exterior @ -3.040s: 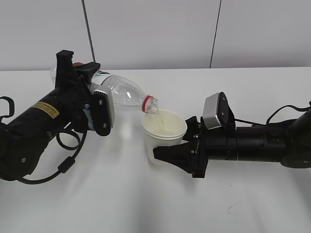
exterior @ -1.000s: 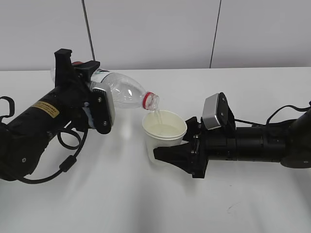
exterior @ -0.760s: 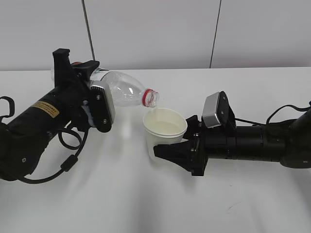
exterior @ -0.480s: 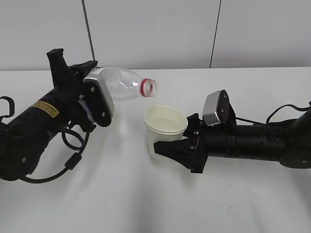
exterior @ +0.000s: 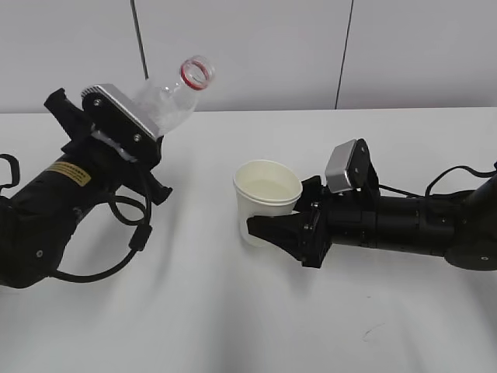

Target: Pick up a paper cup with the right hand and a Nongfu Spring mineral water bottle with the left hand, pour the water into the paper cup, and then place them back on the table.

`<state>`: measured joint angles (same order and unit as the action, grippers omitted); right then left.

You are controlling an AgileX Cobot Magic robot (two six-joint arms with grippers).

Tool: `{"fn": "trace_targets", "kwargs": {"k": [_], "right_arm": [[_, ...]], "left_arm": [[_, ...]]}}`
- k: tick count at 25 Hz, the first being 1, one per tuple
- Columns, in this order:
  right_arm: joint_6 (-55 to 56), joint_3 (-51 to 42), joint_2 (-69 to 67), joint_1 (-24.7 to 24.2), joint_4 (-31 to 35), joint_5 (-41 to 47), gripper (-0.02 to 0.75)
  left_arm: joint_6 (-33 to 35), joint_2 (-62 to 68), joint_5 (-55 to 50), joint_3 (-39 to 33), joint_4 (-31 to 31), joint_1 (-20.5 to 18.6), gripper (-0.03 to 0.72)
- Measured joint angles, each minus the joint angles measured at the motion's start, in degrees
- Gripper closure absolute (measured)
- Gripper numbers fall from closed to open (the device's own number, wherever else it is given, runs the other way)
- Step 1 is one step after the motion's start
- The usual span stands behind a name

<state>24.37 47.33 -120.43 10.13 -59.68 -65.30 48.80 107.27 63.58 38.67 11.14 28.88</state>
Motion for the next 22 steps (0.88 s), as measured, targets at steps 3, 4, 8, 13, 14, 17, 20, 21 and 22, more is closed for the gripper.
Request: {"fn": "trace_targets", "kwargs": {"k": [3, 4, 8, 13, 14, 17, 20, 21, 22], "right_arm": [[-0.13, 0.0, 0.0, 0.0, 0.38, 1.23, 0.227], [-0.13, 0.0, 0.0, 0.0, 0.38, 1.74, 0.227], [-0.26, 0.0, 0.0, 0.0, 2.43, 2.45, 0.227], [-0.26, 0.0, 0.0, 0.0, 7.26, 2.45, 0.227], [-0.26, 0.0, 0.0, 0.0, 8.51, 2.45, 0.227], [-0.26, 0.0, 0.0, 0.0, 13.06, 2.45, 0.227], [-1.05, 0.0, 0.0, 0.0, 19.11, 2.9, 0.227], [-1.87, 0.0, 0.0, 0.0, 21.25, 3.46, 0.227], [-2.26, 0.0, 0.0, 0.0, 23.24, 4.13, 0.227]], "left_arm": [[-8.49, 0.0, 0.0, 0.0, 0.75, 0.0, 0.357], [-11.34, 0.0, 0.0, 0.0, 0.82, 0.0, 0.357], [-20.16, 0.0, -0.11, 0.0, 0.87, 0.0, 0.357], [-30.98, 0.2, -2.36, 0.0, 0.87, 0.0, 0.357], [-32.89, 0.61, -2.29, 0.0, 0.87, 0.0, 0.357], [-35.54, 2.0, -2.46, 0.0, 0.87, 0.0, 0.357], [-36.16, 2.44, -2.52, 0.0, 0.87, 0.0, 0.357], [-36.31, 2.44, -2.52, 0.0, 0.87, 0.0, 0.357], [-36.31, 2.44, -2.52, 0.0, 0.87, 0.0, 0.357]]}}
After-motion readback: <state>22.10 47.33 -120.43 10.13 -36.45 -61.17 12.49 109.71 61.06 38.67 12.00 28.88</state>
